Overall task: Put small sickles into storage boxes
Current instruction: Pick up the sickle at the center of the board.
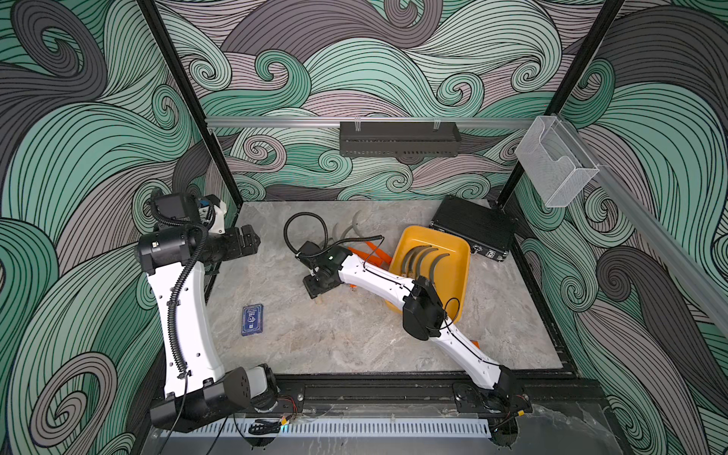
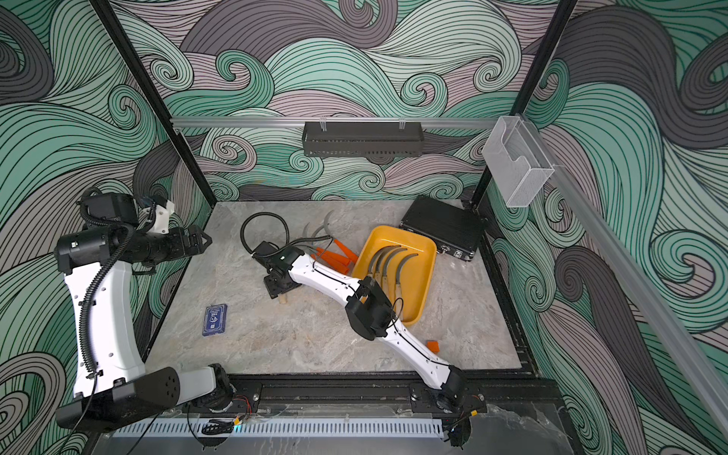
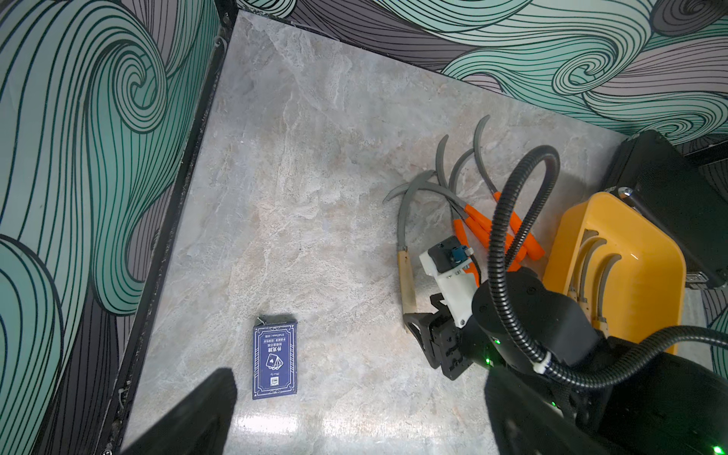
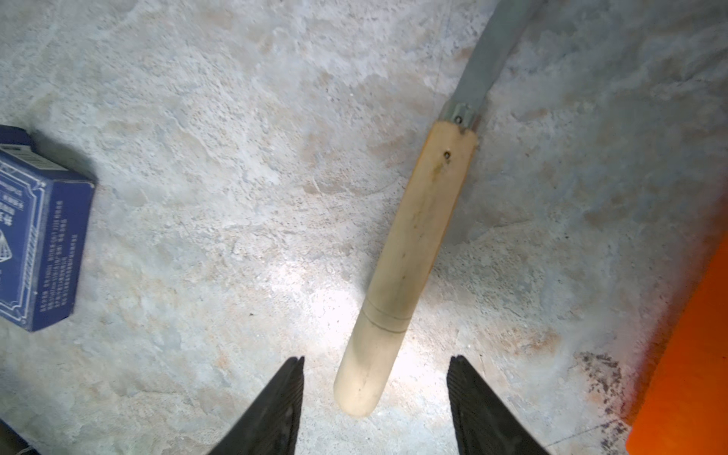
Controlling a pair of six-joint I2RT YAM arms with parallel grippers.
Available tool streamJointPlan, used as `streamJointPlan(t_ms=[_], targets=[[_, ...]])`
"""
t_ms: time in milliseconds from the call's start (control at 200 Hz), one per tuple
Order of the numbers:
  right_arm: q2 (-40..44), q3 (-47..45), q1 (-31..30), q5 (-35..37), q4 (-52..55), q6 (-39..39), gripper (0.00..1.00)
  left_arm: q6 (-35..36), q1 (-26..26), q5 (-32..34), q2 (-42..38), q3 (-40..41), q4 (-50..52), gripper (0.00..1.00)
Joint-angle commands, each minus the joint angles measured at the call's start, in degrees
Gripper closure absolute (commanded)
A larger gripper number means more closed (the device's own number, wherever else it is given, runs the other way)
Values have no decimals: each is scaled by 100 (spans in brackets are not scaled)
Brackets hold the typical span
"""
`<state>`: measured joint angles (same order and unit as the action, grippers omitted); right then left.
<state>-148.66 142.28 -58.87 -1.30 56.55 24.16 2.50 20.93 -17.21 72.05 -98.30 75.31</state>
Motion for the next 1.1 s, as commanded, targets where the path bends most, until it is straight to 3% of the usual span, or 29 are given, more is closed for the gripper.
streamJointPlan(t_ms=[0, 525, 1096], targets=[[-232, 58, -35, -69, 163, 18, 39, 57, 32, -89, -130, -3, -11, 2], [-491, 213, -97, 167, 392, 139, 41, 83, 27, -151, -139, -40, 19, 1], [-572, 125, -98, 393, 853, 303, 61, 88, 32, -266, -174, 48, -25, 1]])
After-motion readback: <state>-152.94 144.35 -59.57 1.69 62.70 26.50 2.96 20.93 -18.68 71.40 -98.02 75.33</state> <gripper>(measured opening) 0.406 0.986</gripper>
